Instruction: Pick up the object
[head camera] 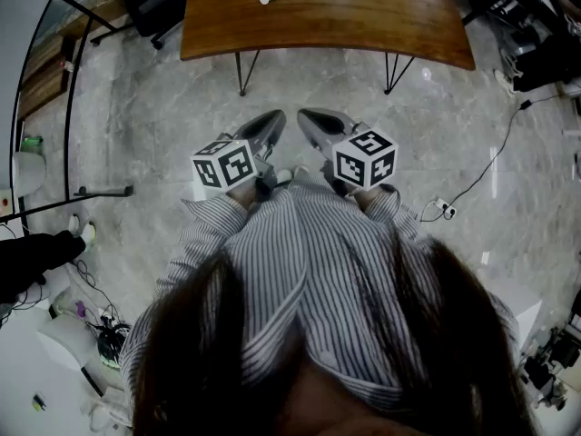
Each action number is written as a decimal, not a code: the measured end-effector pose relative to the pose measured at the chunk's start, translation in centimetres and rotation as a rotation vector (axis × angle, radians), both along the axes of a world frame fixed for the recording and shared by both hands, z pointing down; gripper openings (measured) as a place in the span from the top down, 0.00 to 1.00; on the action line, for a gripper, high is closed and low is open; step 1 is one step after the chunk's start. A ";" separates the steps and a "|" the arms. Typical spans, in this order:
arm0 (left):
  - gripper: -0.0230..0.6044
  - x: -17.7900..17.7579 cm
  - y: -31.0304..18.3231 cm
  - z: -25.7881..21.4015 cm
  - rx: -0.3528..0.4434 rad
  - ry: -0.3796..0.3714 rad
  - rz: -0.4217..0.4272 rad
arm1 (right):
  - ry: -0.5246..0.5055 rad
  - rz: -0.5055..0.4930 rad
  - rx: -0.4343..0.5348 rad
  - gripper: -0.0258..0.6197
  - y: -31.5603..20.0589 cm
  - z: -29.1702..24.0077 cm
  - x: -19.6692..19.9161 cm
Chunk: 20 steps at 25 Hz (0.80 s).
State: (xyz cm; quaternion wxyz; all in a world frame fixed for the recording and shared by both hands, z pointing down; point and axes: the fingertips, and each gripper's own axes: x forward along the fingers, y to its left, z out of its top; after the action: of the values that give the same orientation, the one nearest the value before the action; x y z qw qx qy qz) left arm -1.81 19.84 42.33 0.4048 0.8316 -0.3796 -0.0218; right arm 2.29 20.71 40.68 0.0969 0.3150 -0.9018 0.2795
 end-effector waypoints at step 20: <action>0.96 1.4 -1.6 -0.1 0.020 -0.012 -0.008 | -0.005 -0.025 0.009 0.96 -1.9 -0.3 1.5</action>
State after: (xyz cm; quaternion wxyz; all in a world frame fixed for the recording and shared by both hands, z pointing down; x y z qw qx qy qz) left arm -0.45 18.27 42.22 0.3941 0.8343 -0.3849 -0.0224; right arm 3.82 18.77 40.42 0.0967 0.3036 -0.9072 0.2748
